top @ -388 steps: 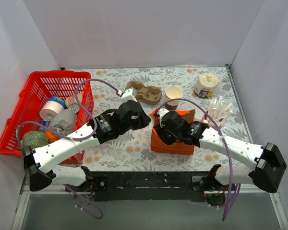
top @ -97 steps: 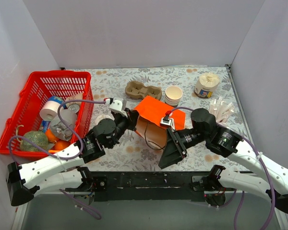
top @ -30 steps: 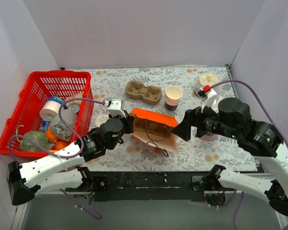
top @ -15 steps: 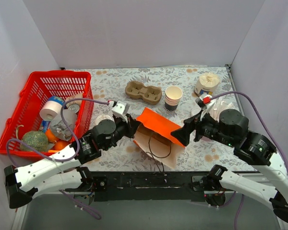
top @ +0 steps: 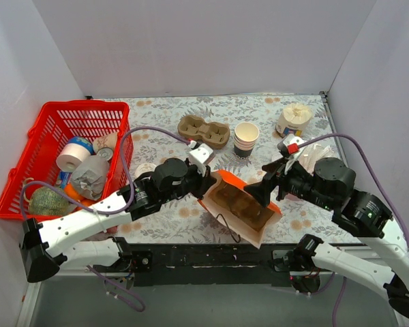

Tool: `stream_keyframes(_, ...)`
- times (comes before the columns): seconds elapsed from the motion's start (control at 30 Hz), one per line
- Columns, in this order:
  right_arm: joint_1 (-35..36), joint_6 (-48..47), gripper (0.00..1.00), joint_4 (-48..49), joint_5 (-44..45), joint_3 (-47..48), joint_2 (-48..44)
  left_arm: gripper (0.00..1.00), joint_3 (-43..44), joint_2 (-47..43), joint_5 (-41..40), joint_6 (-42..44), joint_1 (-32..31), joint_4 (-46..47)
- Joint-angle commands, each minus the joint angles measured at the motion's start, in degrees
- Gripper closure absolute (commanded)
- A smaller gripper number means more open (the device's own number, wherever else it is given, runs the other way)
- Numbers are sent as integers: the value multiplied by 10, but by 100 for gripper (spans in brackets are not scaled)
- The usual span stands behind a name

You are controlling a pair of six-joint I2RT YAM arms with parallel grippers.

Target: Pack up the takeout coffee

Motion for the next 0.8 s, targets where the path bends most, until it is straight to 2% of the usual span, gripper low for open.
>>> stream_keyframes(0.0, -1, -11, 2, 32, 24, -9, -23, 100, 53, -12, 53, 26, 0, -11)
stream_keyframes(0.03, -1, -2, 3, 58, 19, -12, -30, 100, 62, -13, 113, 36, 1, -20)
stream_keyframes(0.07, -1, 17, 3, 82, 16, -18, -52, 100, 73, -18, 132, 39, 1, -23)
stream_keyframes(0.1, -1, 24, 3, 109, 12, -27, -68, 100, 83, -23, 144, 44, 0, -25)
stream_keyframes(0.13, -1, 32, 3, 181, 15, -53, -87, 100, 84, -29, 157, 58, 0, -26)
stream_keyframes(0.27, -1, 62, 3, 300, 20, -96, -168, 100, 74, -51, 205, 137, 1, -55)
stream_keyframes(0.33, -1, 69, 3, 299, 9, -92, -166, 100, 54, -54, 199, 159, 0, -59)
stream_keyframes(0.47, -1, 76, 2, 229, 28, -50, -122, 100, 62, -32, 155, 164, 1, -52)
stream_keyframes(0.57, -1, 76, 3, 211, 36, -45, -104, 100, 98, 12, 53, 132, 1, -59)
stream_keyframes(0.63, -1, 74, 3, 201, 41, -39, -96, 100, 116, 41, 17, 124, 0, -83)
stream_keyframes(0.77, -1, 76, 2, 177, 56, -24, -80, 100, 122, 54, 23, 119, -1, -89)
